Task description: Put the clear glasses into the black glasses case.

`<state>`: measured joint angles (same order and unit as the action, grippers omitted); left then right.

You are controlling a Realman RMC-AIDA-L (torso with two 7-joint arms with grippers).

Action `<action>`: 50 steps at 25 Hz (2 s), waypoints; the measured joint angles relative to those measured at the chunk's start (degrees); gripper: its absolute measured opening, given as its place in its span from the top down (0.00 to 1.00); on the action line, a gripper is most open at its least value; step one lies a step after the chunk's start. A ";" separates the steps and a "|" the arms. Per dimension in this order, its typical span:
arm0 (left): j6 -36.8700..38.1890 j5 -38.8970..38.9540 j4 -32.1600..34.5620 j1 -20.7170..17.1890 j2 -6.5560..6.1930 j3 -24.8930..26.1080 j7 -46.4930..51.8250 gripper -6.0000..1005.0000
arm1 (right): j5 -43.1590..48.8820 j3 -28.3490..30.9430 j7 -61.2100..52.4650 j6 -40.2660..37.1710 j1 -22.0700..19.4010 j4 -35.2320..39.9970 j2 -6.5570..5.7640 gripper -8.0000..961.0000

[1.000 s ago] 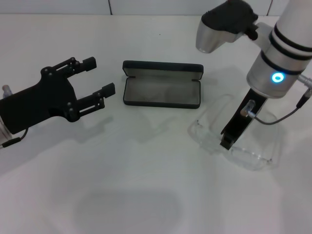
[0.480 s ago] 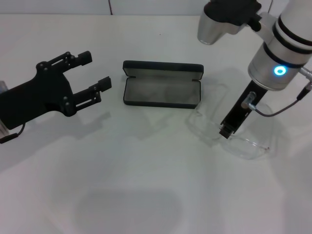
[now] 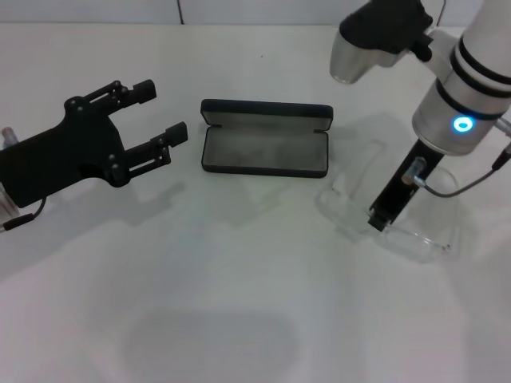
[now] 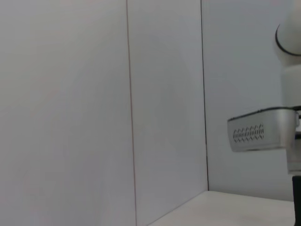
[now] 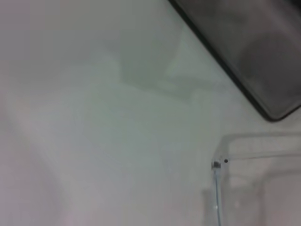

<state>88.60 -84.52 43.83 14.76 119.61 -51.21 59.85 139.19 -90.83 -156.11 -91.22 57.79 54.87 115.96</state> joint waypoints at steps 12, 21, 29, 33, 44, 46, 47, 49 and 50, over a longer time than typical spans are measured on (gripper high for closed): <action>0.09 -0.04 -0.10 0.07 0.01 0.05 0.18 0.27 | -0.43 -0.04 0.47 0.63 -0.15 -0.43 0.16 0.80; 0.09 -0.04 -0.23 0.10 0.01 0.03 0.18 0.27 | -0.07 -0.79 0.34 2.66 -0.09 -1.60 0.26 0.77; 0.08 -0.04 -0.24 0.13 0.01 0.04 0.18 0.27 | -0.19 -2.62 0.40 4.38 0.41 -3.55 0.23 0.77; 0.08 -0.04 -0.24 0.21 0.01 0.03 0.18 0.27 | -0.24 -3.10 0.42 4.84 0.45 -3.75 0.23 0.77; 0.08 -0.03 -0.18 0.20 0.01 0.06 0.18 0.27 | -0.04 -4.66 0.67 4.53 0.45 -3.34 0.23 0.77; 0.08 -0.03 -0.14 0.18 0.01 0.06 0.18 0.27 | 0.02 -4.67 0.73 4.33 0.44 -3.18 0.23 0.78; 0.08 -0.03 -0.11 0.19 0.01 0.06 0.18 0.27 | 0.03 -4.62 0.73 4.23 0.47 -3.04 0.23 0.80; 0.08 -0.03 -0.03 0.18 0.01 0.06 0.18 0.27 | 0.04 -4.44 0.56 3.92 0.41 -2.31 0.18 0.83; 0.08 -0.03 0.01 0.18 0.01 0.06 0.18 0.27 | 0.05 -4.31 0.43 3.67 0.26 -1.71 0.14 0.85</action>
<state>88.68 -84.55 43.84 14.94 119.62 -51.15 60.03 139.25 -95.14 -155.68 -87.55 58.05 53.16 116.10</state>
